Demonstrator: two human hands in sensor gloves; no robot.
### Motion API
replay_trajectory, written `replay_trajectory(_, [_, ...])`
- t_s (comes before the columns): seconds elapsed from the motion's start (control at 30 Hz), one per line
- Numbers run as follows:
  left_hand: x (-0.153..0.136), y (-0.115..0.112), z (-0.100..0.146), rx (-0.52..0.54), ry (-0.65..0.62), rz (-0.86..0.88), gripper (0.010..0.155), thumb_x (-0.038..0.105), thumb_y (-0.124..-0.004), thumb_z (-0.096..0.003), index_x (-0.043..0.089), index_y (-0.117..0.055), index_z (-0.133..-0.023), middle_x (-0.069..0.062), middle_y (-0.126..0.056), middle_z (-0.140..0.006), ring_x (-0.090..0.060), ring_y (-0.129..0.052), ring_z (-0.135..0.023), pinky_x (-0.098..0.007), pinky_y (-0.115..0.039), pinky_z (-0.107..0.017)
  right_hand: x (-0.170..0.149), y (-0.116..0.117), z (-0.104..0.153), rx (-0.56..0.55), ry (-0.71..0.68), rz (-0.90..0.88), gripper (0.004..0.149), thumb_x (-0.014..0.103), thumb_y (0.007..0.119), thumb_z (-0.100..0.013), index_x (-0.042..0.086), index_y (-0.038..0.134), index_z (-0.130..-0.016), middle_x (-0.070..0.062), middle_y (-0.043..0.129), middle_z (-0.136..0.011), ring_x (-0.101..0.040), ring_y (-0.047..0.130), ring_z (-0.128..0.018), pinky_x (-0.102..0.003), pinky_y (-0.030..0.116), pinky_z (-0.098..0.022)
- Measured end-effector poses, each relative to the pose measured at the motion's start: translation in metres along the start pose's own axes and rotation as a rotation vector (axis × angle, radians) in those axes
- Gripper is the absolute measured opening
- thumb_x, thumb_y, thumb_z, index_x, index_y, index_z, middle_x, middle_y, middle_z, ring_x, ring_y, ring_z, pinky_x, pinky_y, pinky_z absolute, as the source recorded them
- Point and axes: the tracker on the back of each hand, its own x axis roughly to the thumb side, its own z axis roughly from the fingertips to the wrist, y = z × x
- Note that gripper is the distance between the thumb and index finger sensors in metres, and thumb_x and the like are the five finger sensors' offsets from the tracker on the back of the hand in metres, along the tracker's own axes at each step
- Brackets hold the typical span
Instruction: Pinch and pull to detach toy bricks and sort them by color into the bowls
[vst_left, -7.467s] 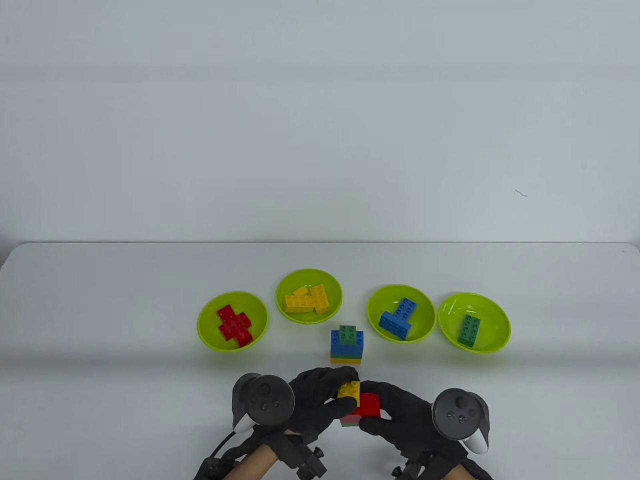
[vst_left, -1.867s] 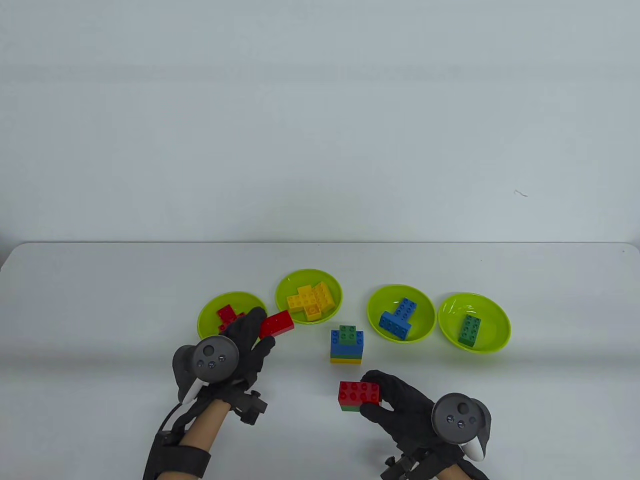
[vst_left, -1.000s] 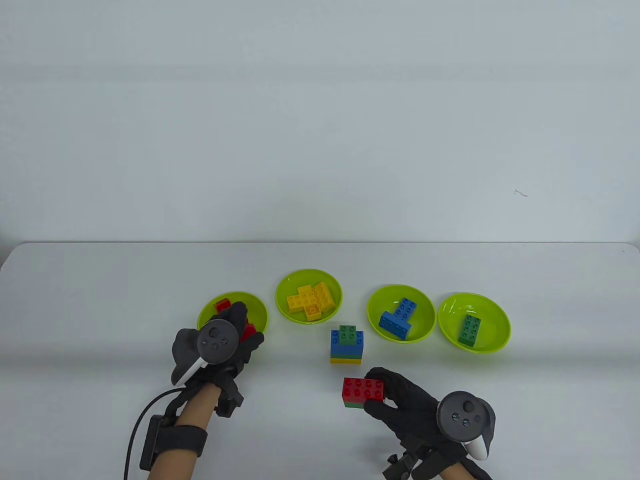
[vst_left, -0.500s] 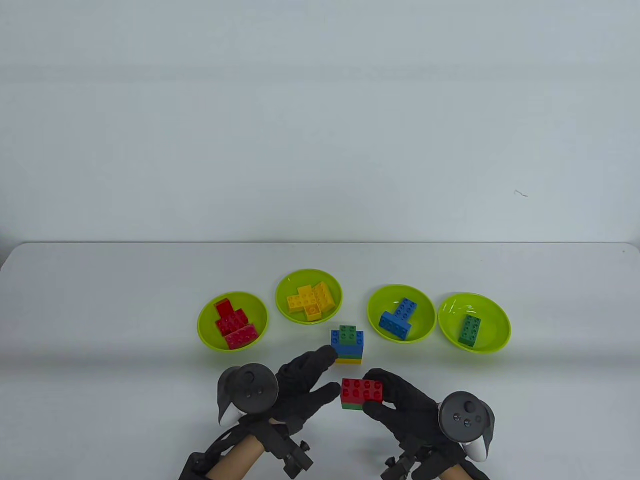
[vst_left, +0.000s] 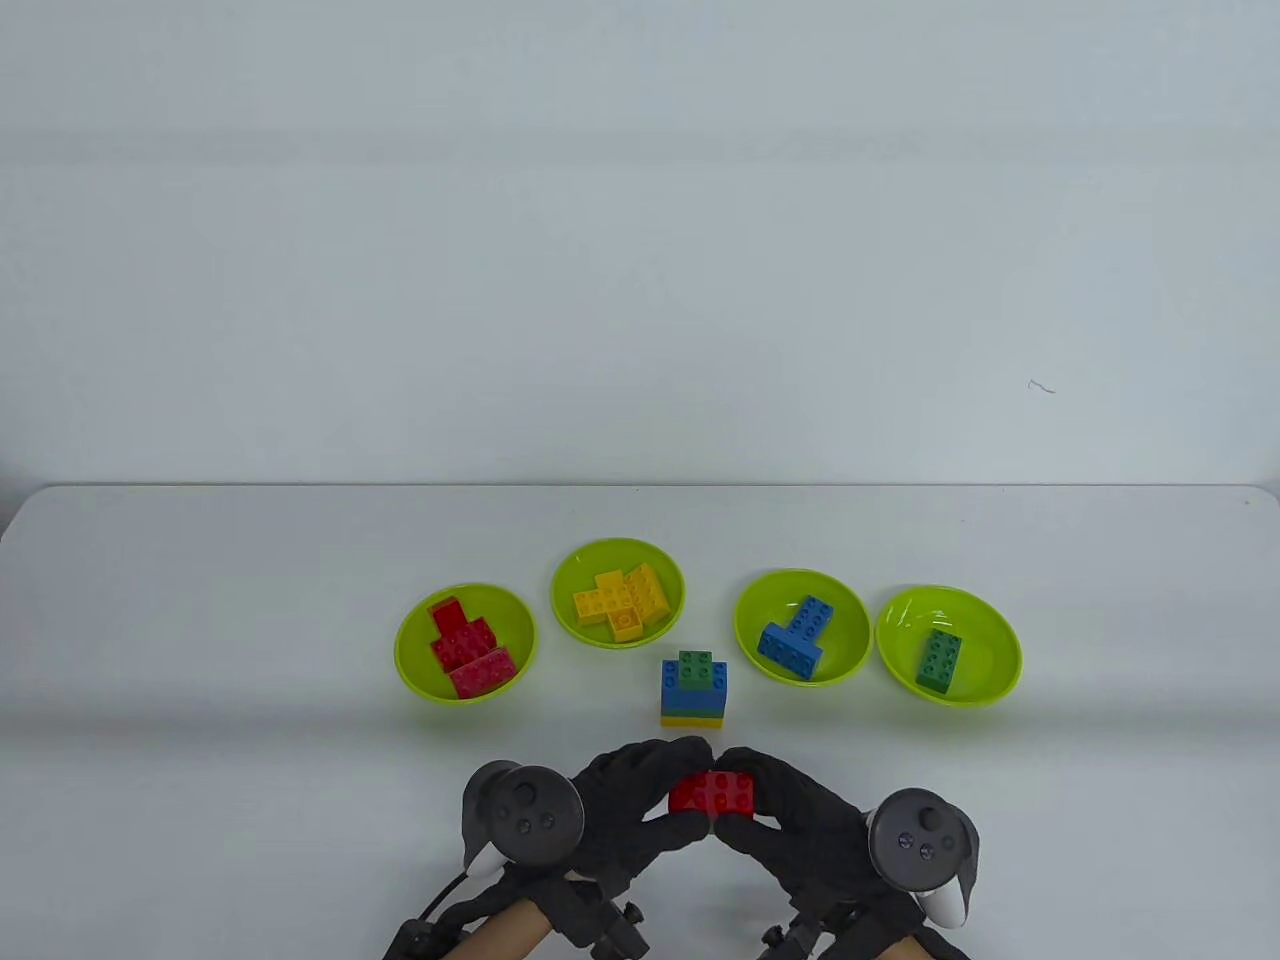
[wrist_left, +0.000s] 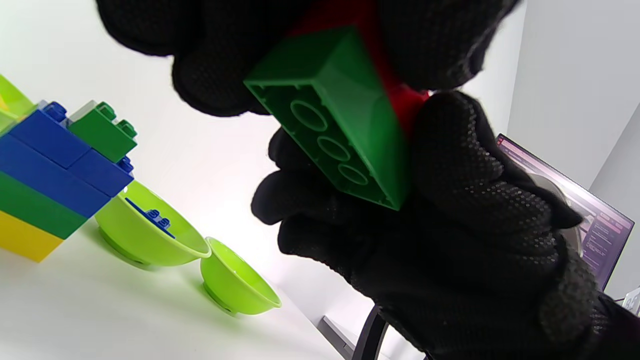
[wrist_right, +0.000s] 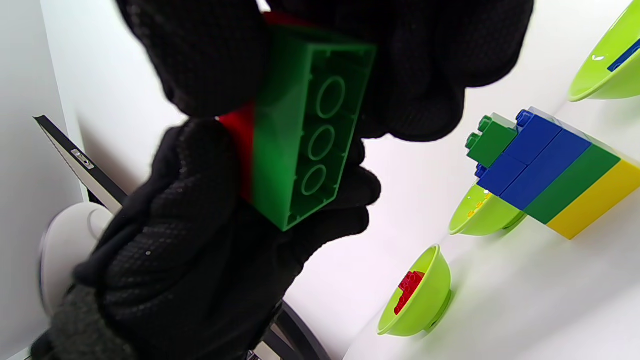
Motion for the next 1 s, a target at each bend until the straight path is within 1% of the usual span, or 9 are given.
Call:
replay_trajectory(0.17, [0.008, 0.004, -0.002, 0.002, -0.028, -0.051, 0.064, 0.04, -0.076, -0.047, 0.002, -0.07, -0.098, -0.025, -0.084, -0.087, -0.04, -0.088, -0.075, -0.057, -0.066, -0.061, 0.0, 0.001, 0.001, 0.008, -0.006, -0.031, 0.063, 0.04, 0.081, -0.048, 0.006, 0.066, -0.099, -0.02, 0.081, -0.093, -0.039, 0.087, -0.078, -0.054, 0.066, -0.065])
replay_trajectory(0.2, [0.009, 0.006, -0.003, 0.009, -0.034, -0.056, 0.064, 0.041, -0.075, -0.0471, 0.002, -0.07, -0.098, -0.025, -0.084, -0.086, -0.039, -0.088, -0.075, -0.057, -0.067, -0.061, 0.0, 0.001, 0.001, 0.006, -0.006, -0.025, 0.067, 0.04, 0.082, -0.047, 0.005, 0.064, -0.101, -0.021, 0.079, -0.094, -0.04, 0.086, -0.08, -0.055, 0.065, -0.065])
replay_trajectory(0.3, [0.013, 0.009, -0.003, 0.021, -0.04, -0.049, 0.063, 0.04, -0.075, -0.047, 0.002, -0.07, -0.098, -0.026, -0.084, -0.086, -0.04, -0.088, -0.075, -0.057, -0.066, -0.061, -0.001, 0.003, 0.001, 0.031, -0.018, 0.01, 0.069, 0.041, 0.082, -0.047, 0.004, 0.063, -0.101, -0.021, 0.079, -0.093, -0.04, 0.086, -0.079, -0.055, 0.065, -0.065])
replay_trajectory(0.43, [0.016, 0.011, -0.002, 0.023, -0.055, -0.07, 0.064, 0.04, -0.075, -0.047, 0.002, -0.071, -0.098, -0.026, -0.084, -0.086, -0.04, -0.088, -0.075, -0.057, -0.066, -0.061, 0.002, 0.005, 0.002, 0.021, -0.022, 0.003, 0.065, 0.041, 0.082, -0.047, 0.005, 0.066, -0.099, -0.02, 0.082, -0.089, -0.037, 0.089, -0.075, -0.053, 0.067, -0.064])
replay_trajectory(0.53, [0.017, 0.012, -0.002, 0.019, -0.06, -0.085, 0.063, 0.04, -0.075, -0.0471, 0.001, -0.071, -0.097, -0.026, -0.085, -0.085, -0.04, -0.089, -0.073, -0.058, -0.067, -0.061, 0.005, 0.006, 0.002, 0.014, -0.035, 0.036, 0.063, 0.04, 0.081, -0.047, 0.004, 0.068, -0.097, -0.019, 0.085, -0.086, -0.036, 0.091, -0.072, -0.053, 0.069, -0.062])
replay_trajectory(0.8, [0.018, 0.013, -0.003, 0.007, -0.02, -0.054, 0.063, 0.038, -0.075, -0.0463, -0.003, -0.074, -0.094, -0.029, -0.087, -0.08, -0.041, -0.091, -0.067, -0.059, -0.068, -0.058, 0.007, 0.007, 0.003, 0.001, -0.046, 0.062, 0.062, 0.039, 0.078, -0.046, 0.002, 0.07, -0.095, -0.02, 0.087, -0.083, -0.036, 0.093, -0.068, -0.052, 0.071, -0.061])
replay_trajectory(0.87, [0.021, 0.012, -0.002, 0.012, -0.042, -0.093, 0.063, 0.038, -0.075, -0.0458, -0.003, -0.074, -0.094, -0.029, -0.087, -0.081, -0.042, -0.091, -0.068, -0.059, -0.068, -0.058, 0.007, 0.006, 0.003, -0.005, -0.049, 0.078, 0.062, 0.039, 0.079, -0.046, 0.002, 0.07, -0.095, -0.02, 0.087, -0.082, -0.035, 0.093, -0.067, -0.052, 0.071, -0.06])
replay_trajectory(0.9, [0.024, 0.011, -0.002, 0.014, -0.067, -0.14, 0.063, 0.038, -0.075, -0.0457, -0.003, -0.073, -0.094, -0.029, -0.087, -0.081, -0.041, -0.09, -0.068, -0.059, -0.067, -0.058, 0.006, 0.005, 0.002, -0.003, -0.051, 0.083, 0.062, 0.039, 0.079, -0.045, 0.002, 0.071, -0.094, -0.02, 0.088, -0.081, -0.035, 0.094, -0.066, -0.052, 0.072, -0.06])
replay_trajectory(1.0, [0.032, 0.01, 0.0, 0.039, -0.153, -0.262, 0.064, 0.04, -0.074, -0.046, -0.002, -0.073, -0.094, -0.028, -0.087, -0.079, -0.039, -0.091, -0.066, -0.058, -0.068, -0.058, 0.008, 0.003, 0.002, 0.003, -0.045, 0.042, 0.062, 0.039, 0.08, -0.044, 0.0, 0.073, -0.092, -0.022, 0.089, -0.078, -0.036, 0.095, -0.063, -0.053, 0.073, -0.057])
